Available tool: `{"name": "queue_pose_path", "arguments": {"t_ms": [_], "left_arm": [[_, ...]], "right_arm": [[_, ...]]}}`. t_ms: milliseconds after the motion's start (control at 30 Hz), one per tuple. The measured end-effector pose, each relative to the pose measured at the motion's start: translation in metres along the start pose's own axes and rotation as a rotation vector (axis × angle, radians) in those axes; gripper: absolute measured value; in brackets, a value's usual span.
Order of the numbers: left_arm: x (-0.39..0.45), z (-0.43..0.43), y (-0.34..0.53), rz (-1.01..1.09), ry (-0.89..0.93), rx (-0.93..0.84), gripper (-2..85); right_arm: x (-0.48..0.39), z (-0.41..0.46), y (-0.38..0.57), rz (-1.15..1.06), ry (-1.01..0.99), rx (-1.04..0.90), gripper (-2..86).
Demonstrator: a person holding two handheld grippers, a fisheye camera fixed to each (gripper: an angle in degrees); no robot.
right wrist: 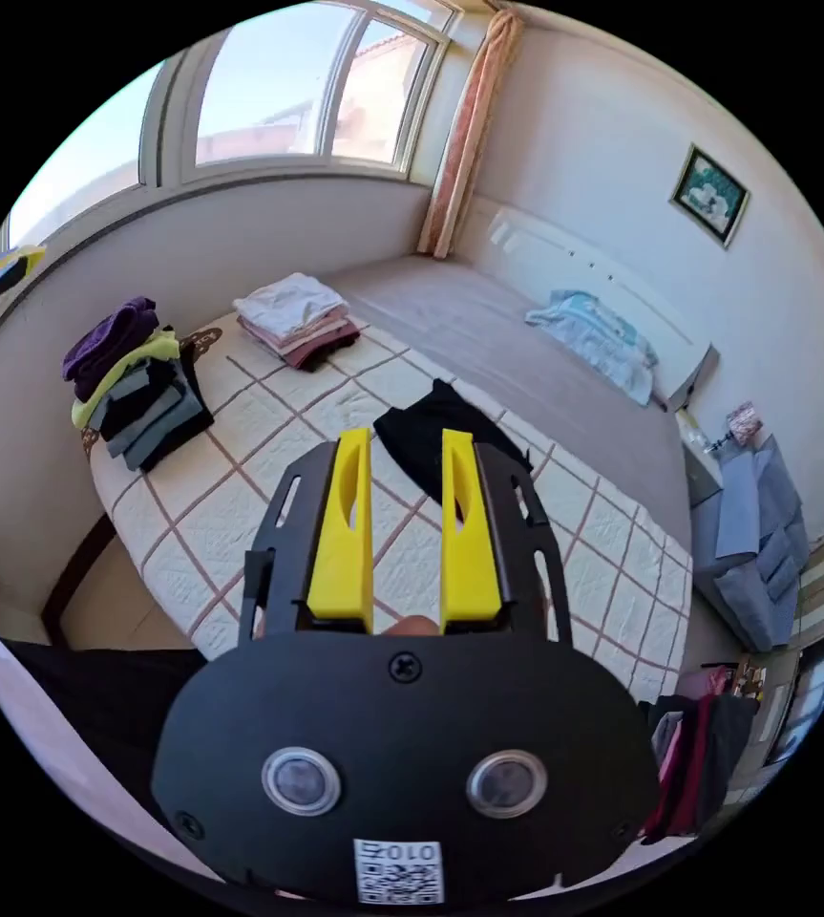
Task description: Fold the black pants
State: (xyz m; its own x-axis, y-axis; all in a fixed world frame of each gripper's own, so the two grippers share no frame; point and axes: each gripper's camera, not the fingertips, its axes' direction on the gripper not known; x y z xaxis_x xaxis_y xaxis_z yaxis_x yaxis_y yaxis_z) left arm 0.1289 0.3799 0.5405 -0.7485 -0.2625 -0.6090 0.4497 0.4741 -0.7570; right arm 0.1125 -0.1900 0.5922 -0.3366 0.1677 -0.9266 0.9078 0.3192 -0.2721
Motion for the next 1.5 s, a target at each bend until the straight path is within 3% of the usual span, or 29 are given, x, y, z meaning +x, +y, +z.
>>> {"name": "queue_pose_path", "arguments": {"t_ms": [67,167,367,533,600,667,733,900,1033,1133,1333,1500], "left_arm": [[-0.01,0.034,0.001,0.007,0.194,-0.005,-0.3],[-0.01,0.088,0.004,0.004,0.285,-0.076,-0.3],[0.015,0.152,0.046,0.106,0.311,-0.245,-0.3],[0.027,0.17,0.083,0.151,0.357,-0.382,-0.3],[0.027,0.179,0.087,0.128,0.391,-0.414,-0.3],[0.027,0.19,0.083,0.128,0.431,-0.408,-0.2],[0.028,0.197,0.075,0.162,0.432,-0.388,-0.1],[0.011,0.214,0.033,0.119,0.469,-0.318,1.7],[-0.007,0.223,-0.029,0.041,0.724,-0.216,9.5],[-0.001,0.204,-0.075,0.147,0.764,-0.107,14.0],[-0.001,0.165,-0.141,0.291,0.925,0.018,17.6],[0.0,0.113,-0.164,0.444,1.061,0.092,17.5]], "right_arm": [[0.009,0.029,-0.018,0.007,-0.024,-0.038,8.7],[0.019,0.085,-0.044,-0.002,0.012,-0.072,10.5],[0.035,0.211,-0.092,-0.038,0.026,-0.113,13.8],[0.036,0.3,-0.125,-0.122,0.095,-0.282,16.6],[0.054,0.334,-0.129,-0.119,0.161,-0.419,13.6],[0.08,0.336,-0.127,-0.073,0.067,-0.457,9.6],[0.114,0.316,-0.122,0.035,0.018,-0.444,6.1],[0.19,0.177,-0.057,0.297,-0.221,-0.197,5.4],[0.195,0.075,0.016,0.322,-0.368,-0.119,5.4],[0.197,0.001,0.064,0.384,-0.507,-0.026,5.4],[0.186,-0.097,0.09,0.293,-0.62,0.015,5.3],[0.16,-0.163,0.097,0.225,-0.676,0.176,5.4]]}}
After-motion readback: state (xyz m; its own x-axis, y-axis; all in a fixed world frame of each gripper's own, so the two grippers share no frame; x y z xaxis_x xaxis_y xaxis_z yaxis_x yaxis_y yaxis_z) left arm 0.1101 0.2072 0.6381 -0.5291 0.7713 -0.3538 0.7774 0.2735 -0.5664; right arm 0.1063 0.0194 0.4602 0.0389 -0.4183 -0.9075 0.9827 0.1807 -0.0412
